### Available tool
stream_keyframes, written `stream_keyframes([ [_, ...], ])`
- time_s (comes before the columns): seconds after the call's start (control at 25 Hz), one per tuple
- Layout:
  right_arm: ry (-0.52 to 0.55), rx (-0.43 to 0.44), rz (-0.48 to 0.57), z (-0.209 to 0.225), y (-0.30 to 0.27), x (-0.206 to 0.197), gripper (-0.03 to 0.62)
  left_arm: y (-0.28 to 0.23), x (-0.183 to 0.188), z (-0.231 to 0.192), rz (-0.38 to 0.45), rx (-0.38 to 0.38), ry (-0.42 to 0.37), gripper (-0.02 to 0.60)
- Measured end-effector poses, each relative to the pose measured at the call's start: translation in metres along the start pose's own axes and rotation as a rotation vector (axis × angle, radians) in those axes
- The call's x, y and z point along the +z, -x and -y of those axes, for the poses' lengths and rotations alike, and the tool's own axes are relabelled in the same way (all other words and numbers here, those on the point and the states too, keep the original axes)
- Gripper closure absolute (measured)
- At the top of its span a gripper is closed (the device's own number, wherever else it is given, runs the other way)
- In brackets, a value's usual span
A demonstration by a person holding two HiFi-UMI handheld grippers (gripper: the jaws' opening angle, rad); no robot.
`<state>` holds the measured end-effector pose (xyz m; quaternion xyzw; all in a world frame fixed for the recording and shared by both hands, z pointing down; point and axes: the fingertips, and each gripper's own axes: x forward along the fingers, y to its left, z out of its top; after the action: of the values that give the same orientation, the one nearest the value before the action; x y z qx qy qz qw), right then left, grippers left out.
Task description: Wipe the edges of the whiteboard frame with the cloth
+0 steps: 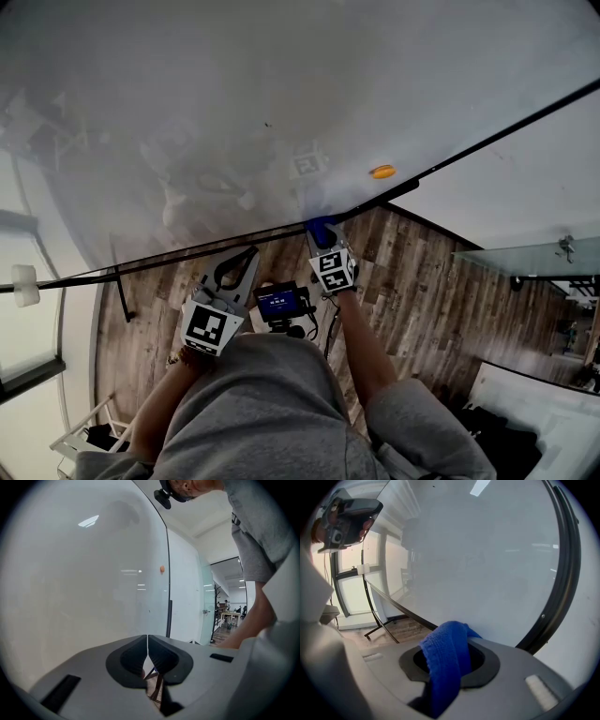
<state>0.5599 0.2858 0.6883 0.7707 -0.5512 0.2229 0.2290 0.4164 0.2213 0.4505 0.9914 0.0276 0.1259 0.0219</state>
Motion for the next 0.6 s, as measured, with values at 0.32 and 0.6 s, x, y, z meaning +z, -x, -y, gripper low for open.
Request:
stream_keyframes([
  [0.32,-0.002,0.010,-0.006,-0.017,-0.004,0.007,0.482,0.013,-0.001,-0.012,0.001,0.013,0.005,0.566],
  [0.6,0.007,0.016,-0.024,-0.025,-0.006,0.011,0.482,0.026,-0.002,-0.028,0.011,0.041,0.009,0.566],
])
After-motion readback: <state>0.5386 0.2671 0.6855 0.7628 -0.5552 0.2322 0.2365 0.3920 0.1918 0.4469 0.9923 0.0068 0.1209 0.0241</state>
